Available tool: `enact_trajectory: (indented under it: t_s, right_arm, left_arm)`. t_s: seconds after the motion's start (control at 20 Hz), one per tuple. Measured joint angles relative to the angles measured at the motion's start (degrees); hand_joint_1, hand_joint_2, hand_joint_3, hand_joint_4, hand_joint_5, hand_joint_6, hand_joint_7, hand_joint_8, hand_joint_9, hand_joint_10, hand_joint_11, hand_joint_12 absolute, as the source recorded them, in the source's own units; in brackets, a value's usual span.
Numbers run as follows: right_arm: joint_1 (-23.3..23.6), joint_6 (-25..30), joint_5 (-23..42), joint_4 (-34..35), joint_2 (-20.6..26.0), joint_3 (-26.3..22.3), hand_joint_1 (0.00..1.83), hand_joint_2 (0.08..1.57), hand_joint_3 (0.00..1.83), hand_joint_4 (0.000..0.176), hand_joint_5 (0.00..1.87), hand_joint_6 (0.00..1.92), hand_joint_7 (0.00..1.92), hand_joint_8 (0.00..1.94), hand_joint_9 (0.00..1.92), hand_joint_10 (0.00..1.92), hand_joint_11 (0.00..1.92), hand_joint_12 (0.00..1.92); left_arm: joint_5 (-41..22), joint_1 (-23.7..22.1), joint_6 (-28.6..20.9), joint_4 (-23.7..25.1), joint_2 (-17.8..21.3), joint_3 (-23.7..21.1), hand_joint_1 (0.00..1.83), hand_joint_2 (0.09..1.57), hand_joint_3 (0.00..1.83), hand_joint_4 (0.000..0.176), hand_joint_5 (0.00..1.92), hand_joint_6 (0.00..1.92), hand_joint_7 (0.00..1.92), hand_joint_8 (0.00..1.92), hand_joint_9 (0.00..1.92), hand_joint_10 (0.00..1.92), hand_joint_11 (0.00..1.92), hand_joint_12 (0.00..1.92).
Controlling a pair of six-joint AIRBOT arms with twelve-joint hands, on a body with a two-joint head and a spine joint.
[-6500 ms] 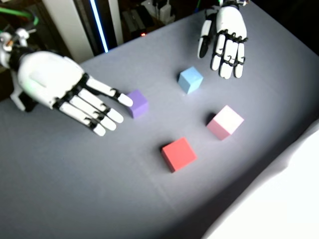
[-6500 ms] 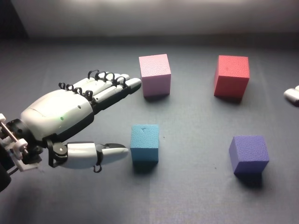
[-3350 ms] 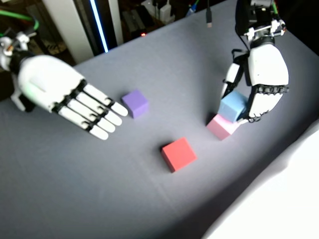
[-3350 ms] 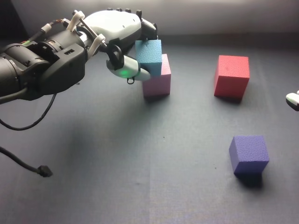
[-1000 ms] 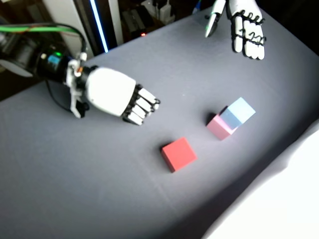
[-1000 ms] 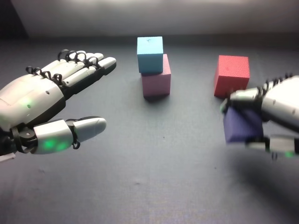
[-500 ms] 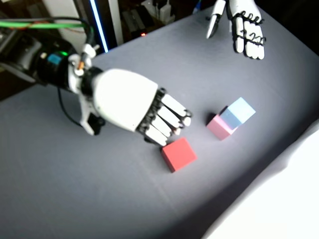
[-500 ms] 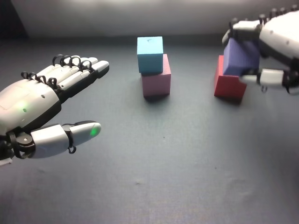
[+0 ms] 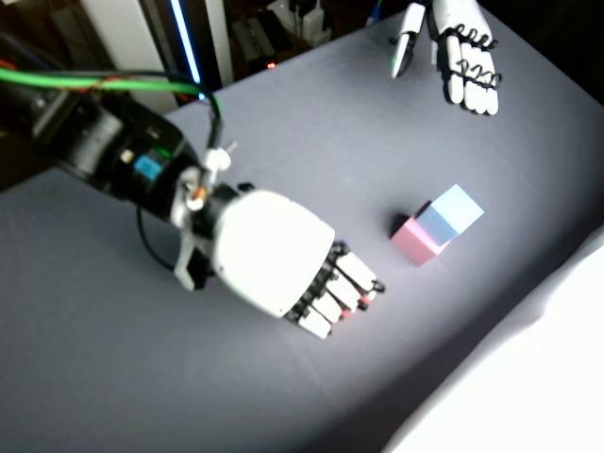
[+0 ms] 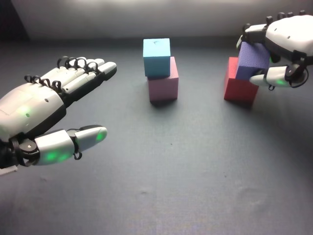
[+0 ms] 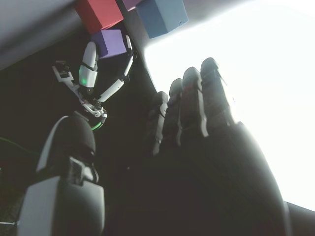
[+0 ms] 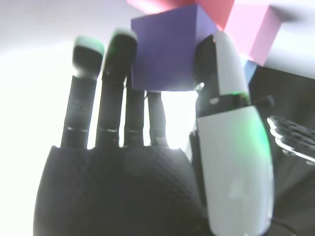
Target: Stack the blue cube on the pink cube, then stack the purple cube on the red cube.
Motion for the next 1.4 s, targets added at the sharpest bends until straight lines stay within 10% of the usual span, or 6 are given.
enact_trajectory:
  t_s: [0.2,0.55,0.65,0.75,1.2,1.4]
  right_arm:
    - [0.0,-0.4,-1.5,0.2,0.0,0.0,0.83,1.27,0.0,0.007,0.01,0.04,0.06,0.06,0.01,0.67,0.0,1.38]
    - [0.0,-0.5,-0.4,0.6,0.3,-2.2,0.65,1.22,0.0,0.162,0.0,0.0,0.0,0.0,0.0,0.41,0.0,1.56]
    - [0.0,-0.5,2.1,0.0,1.9,-5.4,0.57,1.21,0.0,0.096,0.0,0.0,0.0,0.0,0.0,0.05,0.0,1.02]
    - [-1.1,-0.5,7.7,-2.3,5.9,-10.4,0.44,1.22,0.0,0.13,0.0,0.0,0.0,0.0,0.0,0.0,0.0,0.02]
    - [-21.1,7.8,36.4,-9.7,18.1,-26.9,0.29,1.2,0.0,0.176,0.0,0.0,0.0,0.0,0.0,0.0,0.0,0.0]
    - [-27.6,8.7,46.8,-8.6,20.3,-30.3,0.29,1.19,0.0,0.127,0.0,0.0,0.0,0.0,0.0,0.0,0.0,0.0]
  left_arm:
    - [-0.4,0.0,-0.1,0.2,0.0,0.0,0.31,1.35,0.0,0.051,0.0,0.0,0.0,0.0,0.0,0.0,0.0,0.0]
    - [-0.7,0.0,-0.2,-0.2,0.0,0.0,0.34,1.31,0.0,0.049,0.0,0.0,0.0,0.0,0.0,0.0,0.0,0.0]
    - [-1.9,0.9,-0.2,-1.1,0.0,-0.2,0.35,1.3,0.0,0.047,0.0,0.0,0.0,0.0,0.0,0.0,0.0,0.0]
    - [-3.1,2.4,-0.2,-2.9,0.0,-1.0,0.3,1.3,0.0,0.058,0.0,0.0,0.0,0.0,0.0,0.0,0.0,0.0]
    - [-9.0,6.8,0.3,-8.2,1.0,-3.4,0.39,1.29,0.0,0.052,0.0,0.0,0.0,0.0,0.0,0.0,0.0,0.0]
    - [-12.8,7.3,0.5,-8.2,1.4,-4.5,0.46,1.3,0.0,0.097,0.0,0.0,0.0,0.0,0.0,0.0,0.0,0.0]
